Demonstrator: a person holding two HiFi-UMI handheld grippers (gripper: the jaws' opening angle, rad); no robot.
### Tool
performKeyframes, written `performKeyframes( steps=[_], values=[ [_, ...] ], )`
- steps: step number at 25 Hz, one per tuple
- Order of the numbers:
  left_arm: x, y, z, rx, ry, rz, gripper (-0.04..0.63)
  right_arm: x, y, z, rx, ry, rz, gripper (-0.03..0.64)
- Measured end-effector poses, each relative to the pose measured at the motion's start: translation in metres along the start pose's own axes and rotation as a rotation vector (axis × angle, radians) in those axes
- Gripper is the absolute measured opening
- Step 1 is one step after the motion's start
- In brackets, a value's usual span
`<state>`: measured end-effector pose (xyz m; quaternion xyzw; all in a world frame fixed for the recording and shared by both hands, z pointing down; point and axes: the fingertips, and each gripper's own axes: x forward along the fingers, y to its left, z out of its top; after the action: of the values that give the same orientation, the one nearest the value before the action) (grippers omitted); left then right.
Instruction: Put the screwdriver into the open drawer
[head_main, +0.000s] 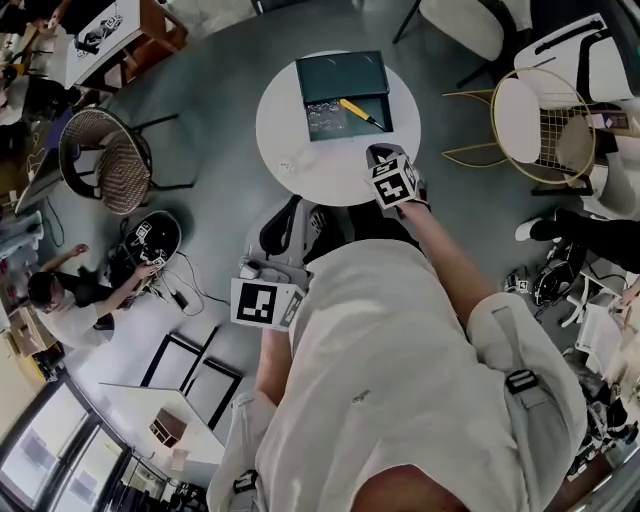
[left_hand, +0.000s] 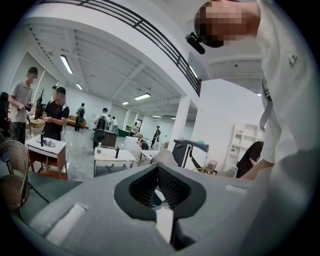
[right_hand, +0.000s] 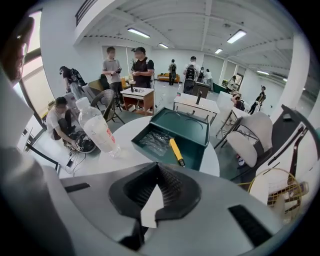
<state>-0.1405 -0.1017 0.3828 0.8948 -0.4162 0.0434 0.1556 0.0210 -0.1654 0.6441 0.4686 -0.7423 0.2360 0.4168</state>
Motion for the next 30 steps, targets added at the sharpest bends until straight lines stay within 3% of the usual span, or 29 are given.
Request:
performKeyframes(
  steps=[10,15,21,30],
  values=[
    [-0.026,-0.016,-0.025,0.045,0.050,-0.163,0.011,-0.036,0.063,-0.032,0.078,-0.040,0.004,0.009],
    [-0.029,-0.040,-0.029,0.070,0.054,-0.219,0.011,-0.066,0.072,-0.051,0.151,-0.088,-0.007,0.009],
    [-0.044,-0.072,-0.031,0.068,0.017,-0.192,0.011,-0.109,0.075,-0.071,0.199,-0.146,0.018,0.006],
    [-0.065,-0.133,-0.044,0.048,-0.005,-0.128,0.011,-0.184,0.079,-0.087,0.241,-0.284,0.145,0.008]
  ],
)
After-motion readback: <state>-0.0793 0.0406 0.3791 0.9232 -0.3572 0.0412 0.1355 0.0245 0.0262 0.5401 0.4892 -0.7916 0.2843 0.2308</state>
